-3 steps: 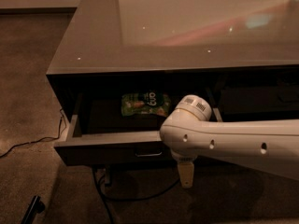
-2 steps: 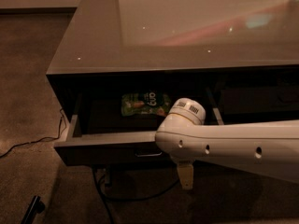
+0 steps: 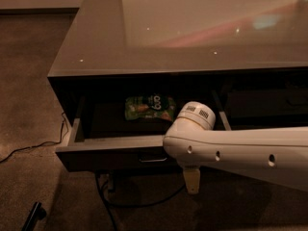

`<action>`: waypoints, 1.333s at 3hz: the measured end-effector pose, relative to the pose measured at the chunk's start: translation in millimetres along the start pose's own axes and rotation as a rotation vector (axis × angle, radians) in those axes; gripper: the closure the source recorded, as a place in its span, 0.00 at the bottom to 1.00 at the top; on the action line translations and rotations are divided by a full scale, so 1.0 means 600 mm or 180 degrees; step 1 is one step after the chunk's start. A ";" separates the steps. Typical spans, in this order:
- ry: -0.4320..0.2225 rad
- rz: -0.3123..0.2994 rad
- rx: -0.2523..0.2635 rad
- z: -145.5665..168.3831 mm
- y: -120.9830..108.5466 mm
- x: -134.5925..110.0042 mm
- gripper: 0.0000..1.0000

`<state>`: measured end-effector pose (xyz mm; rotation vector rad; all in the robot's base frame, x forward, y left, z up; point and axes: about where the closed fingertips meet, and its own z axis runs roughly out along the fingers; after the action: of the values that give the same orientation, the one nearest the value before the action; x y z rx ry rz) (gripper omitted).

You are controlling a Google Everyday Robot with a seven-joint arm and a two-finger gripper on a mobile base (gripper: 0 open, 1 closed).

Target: Open top drawer

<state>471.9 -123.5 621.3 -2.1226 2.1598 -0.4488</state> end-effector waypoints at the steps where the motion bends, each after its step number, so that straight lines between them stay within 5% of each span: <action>1: -0.0024 0.0141 0.0248 -0.025 -0.025 0.018 0.00; 3: -0.0156 0.0489 0.0743 -0.082 -0.090 0.065 0.00; 4: -0.0346 0.0663 0.0866 -0.094 -0.113 0.085 0.00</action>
Offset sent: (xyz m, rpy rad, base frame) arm 0.0415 -0.0344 0.0803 0.0990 -0.3033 -0.1206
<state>520.9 -165.1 700.4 -1.7209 2.0932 -0.5573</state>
